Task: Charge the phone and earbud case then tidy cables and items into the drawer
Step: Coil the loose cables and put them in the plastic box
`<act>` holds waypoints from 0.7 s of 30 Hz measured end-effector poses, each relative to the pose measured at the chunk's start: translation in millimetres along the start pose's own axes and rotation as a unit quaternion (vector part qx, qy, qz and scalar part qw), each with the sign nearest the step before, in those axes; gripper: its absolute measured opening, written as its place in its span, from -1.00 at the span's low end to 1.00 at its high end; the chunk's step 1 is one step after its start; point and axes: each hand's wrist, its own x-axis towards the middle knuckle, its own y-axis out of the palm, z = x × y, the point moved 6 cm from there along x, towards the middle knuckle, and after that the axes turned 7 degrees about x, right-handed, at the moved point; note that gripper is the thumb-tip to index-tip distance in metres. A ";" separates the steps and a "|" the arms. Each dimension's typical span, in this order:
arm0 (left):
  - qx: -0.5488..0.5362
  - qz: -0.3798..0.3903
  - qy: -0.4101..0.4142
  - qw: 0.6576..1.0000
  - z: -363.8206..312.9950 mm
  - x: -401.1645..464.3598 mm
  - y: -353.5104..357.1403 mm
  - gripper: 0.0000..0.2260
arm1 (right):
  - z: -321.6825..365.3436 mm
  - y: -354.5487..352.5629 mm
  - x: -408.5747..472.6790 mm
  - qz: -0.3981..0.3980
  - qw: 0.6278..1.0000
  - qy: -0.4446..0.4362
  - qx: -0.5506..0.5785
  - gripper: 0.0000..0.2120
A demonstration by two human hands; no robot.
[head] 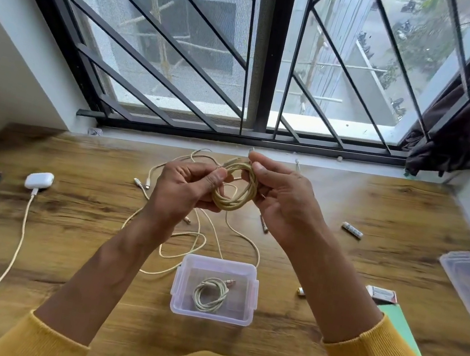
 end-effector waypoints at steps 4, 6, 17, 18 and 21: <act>-0.028 -0.017 -0.003 0.999 3.2 3.0 -0.1 -0.76 | 9.8 8.8 -3.1 0.041 0.986 -0.125 -0.098 -0.83; -0.063 -0.032 -0.018 0.997 5.1 4.3 0.4 -0.66 | 14.9 14.1 -6.2 0.060 0.967 -0.185 -0.165 -0.82; -0.138 -0.061 -0.053 0.987 4.1 1.6 -4.3 -0.81 | 15.3 10.6 -6.1 0.092 0.934 -0.207 -0.275 -0.79; -0.132 -0.059 -0.048 0.988 4.1 0.3 -4.3 -0.83 | 14.7 10.5 -6.2 0.093 0.931 -0.208 -0.285 -0.80; -0.111 -0.058 -0.037 0.991 7.1 -3.4 -5.7 -0.84 | 11.4 11.8 -6.2 0.102 0.920 -0.205 -0.318 -0.83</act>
